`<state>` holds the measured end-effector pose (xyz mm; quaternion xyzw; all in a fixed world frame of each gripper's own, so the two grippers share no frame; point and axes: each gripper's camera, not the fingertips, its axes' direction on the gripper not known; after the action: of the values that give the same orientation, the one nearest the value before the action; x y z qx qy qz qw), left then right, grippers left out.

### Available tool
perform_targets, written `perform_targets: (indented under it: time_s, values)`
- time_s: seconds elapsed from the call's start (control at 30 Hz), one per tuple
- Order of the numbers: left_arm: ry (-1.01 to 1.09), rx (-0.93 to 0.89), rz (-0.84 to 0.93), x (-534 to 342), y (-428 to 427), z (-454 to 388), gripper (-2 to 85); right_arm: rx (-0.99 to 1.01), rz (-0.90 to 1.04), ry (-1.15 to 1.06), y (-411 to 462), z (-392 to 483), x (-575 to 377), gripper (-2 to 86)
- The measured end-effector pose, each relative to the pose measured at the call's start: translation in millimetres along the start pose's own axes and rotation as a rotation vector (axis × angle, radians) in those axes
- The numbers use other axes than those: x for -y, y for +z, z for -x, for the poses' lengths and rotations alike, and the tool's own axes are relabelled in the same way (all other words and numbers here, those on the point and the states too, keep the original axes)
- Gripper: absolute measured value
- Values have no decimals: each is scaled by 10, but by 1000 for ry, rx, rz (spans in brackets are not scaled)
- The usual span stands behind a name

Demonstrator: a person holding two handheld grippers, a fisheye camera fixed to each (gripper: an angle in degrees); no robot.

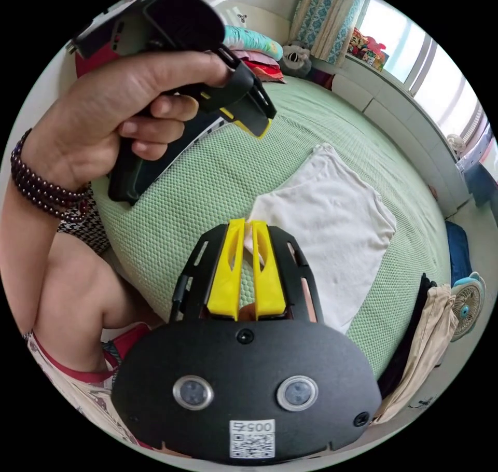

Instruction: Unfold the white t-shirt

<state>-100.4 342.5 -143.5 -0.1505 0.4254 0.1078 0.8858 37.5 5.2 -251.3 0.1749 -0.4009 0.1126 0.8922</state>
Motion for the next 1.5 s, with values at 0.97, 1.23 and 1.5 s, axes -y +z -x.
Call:
perform_targets:
  time_s: [0.97,1.23,1.5]
  values:
    - [120,32,72,276,404,-435,6,-76,-57,301,-404,-972,-570,-7]
    - [96,-137,192,429,813,-495,123,-111,-79,522,-614,-1631,-1140,1]
    - [132,-27,249,502,1123,-713,131,54,-182,514,-705,-1820,-1367,89]
